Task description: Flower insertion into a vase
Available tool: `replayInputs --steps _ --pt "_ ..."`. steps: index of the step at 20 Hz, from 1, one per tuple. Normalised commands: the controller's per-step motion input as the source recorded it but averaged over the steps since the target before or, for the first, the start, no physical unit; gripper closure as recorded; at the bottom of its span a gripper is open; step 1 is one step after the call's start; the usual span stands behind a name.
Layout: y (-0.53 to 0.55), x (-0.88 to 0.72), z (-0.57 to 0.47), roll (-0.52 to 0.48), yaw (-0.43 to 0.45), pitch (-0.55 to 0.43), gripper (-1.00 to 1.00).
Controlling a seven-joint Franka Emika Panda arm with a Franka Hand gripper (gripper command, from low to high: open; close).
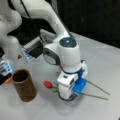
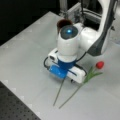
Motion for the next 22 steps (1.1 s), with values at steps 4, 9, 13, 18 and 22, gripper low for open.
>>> replayInputs --steps 4,9,13,18,22 --pt "-0.08 0.21 -0.04 0.14 -0.006 0.001 -1.0" --pt "-0.12 0.14 -0.08 0.163 0.004 0.007 1.0" --pt "-0.11 0.1 -0.12 0.139 -0.027 0.022 1.0" --pt "-0.18 0.12 -0.14 0.151 -0.025 0.018 1.0" --pt "-0.25 0.12 -0.16 0.176 -0.017 0.024 1.0"
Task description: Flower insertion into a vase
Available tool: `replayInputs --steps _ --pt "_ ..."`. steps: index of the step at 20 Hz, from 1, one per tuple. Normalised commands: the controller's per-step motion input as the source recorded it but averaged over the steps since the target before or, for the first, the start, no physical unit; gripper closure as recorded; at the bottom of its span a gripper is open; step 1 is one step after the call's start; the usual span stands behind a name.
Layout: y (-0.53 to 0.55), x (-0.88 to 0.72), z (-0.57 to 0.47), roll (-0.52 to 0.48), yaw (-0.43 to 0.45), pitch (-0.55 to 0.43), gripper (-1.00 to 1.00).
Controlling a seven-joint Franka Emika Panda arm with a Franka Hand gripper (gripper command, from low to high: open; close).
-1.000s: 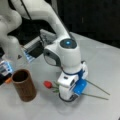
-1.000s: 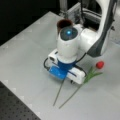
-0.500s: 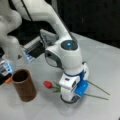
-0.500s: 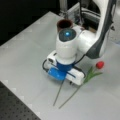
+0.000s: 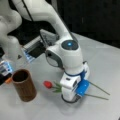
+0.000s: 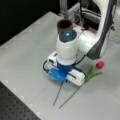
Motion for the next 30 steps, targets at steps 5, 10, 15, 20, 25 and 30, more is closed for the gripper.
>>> replayInputs --steps 5,10,15,20,25,30 --pt "-0.26 0.12 -0.19 0.198 0.003 0.013 1.0" --pt "-0.25 0.1 -0.17 0.172 -0.018 0.026 1.0" --pt "-0.21 0.04 -0.05 0.153 -0.027 0.059 1.0" --pt "-0.19 0.01 0.05 0.161 -0.039 0.145 1.0" --pt "-0.16 0.01 0.2 0.138 -0.054 0.135 1.0" --pt "-0.12 -0.01 0.55 0.117 -0.067 0.131 1.0"
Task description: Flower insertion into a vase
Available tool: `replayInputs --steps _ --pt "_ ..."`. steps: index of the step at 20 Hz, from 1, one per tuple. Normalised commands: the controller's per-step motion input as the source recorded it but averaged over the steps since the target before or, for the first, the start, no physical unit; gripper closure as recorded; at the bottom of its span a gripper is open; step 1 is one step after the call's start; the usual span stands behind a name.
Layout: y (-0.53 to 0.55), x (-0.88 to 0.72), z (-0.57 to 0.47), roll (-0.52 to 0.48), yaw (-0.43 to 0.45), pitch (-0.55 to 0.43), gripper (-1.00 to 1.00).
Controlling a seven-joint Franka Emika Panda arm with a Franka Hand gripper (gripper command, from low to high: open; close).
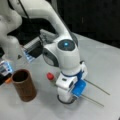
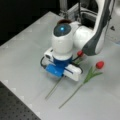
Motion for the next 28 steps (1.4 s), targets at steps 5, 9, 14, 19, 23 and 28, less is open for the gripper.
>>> replayInputs --steps 5,9,14,19,23,28 --pt "-0.08 0.03 0.26 0.122 -0.095 0.072 1.0" --pt "-0.05 0.05 0.1 0.131 -0.162 -0.019 1.0" --pt "-0.05 0.01 0.14 0.114 -0.212 -0.105 1.0" --pt "-0.01 -0.09 0.24 0.06 -0.211 -0.105 1.0" --pt "0.02 -0.25 0.34 -0.02 -0.143 0.021 1.0" --pt "-0.05 -0.29 0.29 -0.094 0.03 0.065 1.0"
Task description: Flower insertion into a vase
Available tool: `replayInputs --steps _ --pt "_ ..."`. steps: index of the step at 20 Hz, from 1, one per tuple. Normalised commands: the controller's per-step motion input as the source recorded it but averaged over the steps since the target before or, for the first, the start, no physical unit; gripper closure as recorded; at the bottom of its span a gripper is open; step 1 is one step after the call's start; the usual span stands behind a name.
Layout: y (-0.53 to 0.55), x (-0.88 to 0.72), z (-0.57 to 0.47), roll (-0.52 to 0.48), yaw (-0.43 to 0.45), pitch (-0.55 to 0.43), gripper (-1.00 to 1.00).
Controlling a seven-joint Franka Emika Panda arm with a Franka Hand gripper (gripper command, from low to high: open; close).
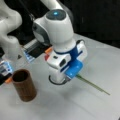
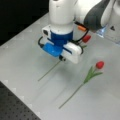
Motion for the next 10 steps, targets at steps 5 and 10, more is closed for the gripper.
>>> replayInputs --steps 5,10 --pt "-0.17 -0.44 0.36 -0.094 0.089 0.05 1.0" --pt "-0.26 -0.6 0.34 -0.059 0.113 -0.068 1.0"
